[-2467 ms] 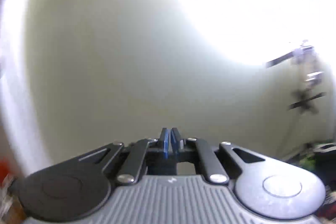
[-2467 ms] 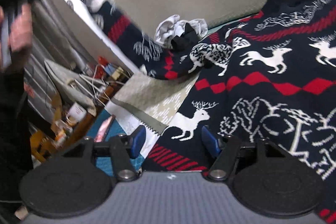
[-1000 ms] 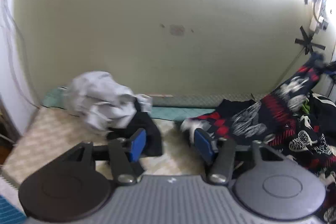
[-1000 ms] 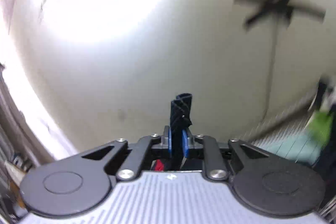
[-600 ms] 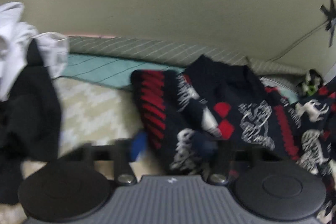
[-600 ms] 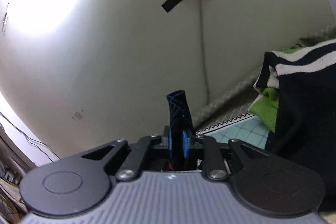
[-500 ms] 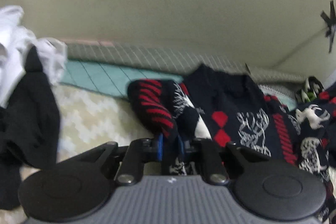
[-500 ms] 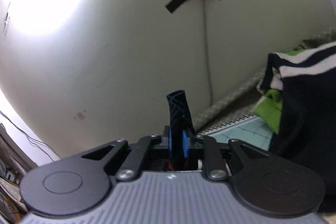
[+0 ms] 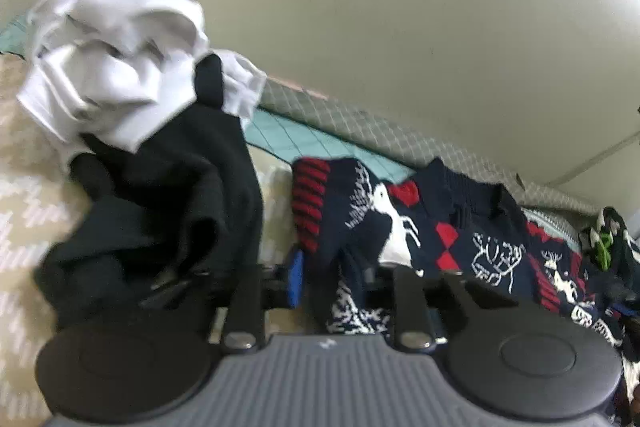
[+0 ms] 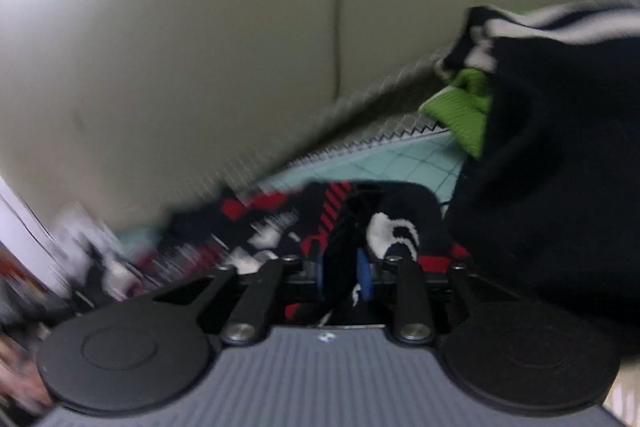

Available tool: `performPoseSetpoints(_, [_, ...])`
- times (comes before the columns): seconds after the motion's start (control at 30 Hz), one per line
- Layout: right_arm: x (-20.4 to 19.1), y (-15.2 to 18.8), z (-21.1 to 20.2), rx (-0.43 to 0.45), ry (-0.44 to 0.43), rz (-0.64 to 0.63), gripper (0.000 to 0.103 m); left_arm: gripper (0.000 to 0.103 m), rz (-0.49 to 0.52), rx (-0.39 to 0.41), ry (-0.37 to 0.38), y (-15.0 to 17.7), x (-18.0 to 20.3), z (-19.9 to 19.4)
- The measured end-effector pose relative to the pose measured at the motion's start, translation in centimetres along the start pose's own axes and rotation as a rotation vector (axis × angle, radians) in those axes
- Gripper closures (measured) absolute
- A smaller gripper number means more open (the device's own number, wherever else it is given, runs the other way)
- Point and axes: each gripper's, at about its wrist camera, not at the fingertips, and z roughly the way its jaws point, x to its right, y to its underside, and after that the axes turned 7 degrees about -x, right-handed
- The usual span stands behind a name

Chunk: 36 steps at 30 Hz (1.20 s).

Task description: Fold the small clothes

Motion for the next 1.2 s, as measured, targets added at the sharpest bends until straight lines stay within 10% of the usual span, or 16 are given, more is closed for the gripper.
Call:
performPoseSetpoints(0.07, [0.8, 0.3, -3.4, 0.101, -0.025, 0.034, 0.029, 0.066, 0.002, 0.007, 0.012, 0.3, 0.0, -1.7])
performPoseSetpoints(0.43, [-4.3, 3.0, -3.7, -0.016, -0.166, -0.09, 0.033, 0.035, 0.194, -0.014, -0.11, 2.8, 5.1, -2.5])
performPoseSetpoints(0.5, [-5.6, 4.2, -1.8, -0.073, -0.161, -0.104, 0.034, 0.069, 0.187, -0.066, -0.137, 2.3, 5.7, -0.4])
performPoseSetpoints(0.57, [-6.2, 5.2, -0.5, -0.118, -0.158, -0.099, 0.035, 0.082, 0.241, -0.054, -0.163, 3.0, 6.2, -0.3])
performPoseSetpoints(0.8, [-6.2, 5.8, -0.5, -0.14, -0.144, -0.125, 0.035, 0.096, 0.088, 0.022, -0.155, 4.4, 0.6, -4.1])
performPoseSetpoints(0.97, [-6.0, 5.7, 0.1, -0.149, -0.136, -0.098, 0.035, 0.083, 0.04, -0.043, -0.089, 5.6, -0.3, -5.1])
performPoseSetpoints(1.07, [-6.2, 6.3, -2.2, -0.124, -0.152, -0.113, 0.035, 0.042, 0.083, -0.062, -0.036, 7.7, 0.4, -7.0])
performPoseSetpoints(1.2, [-5.3, 8.0, -5.9, -0.108, -0.161, -0.139, 0.033, 0.037, 0.179, -0.084, -0.004, 11.5, 2.0, -9.6])
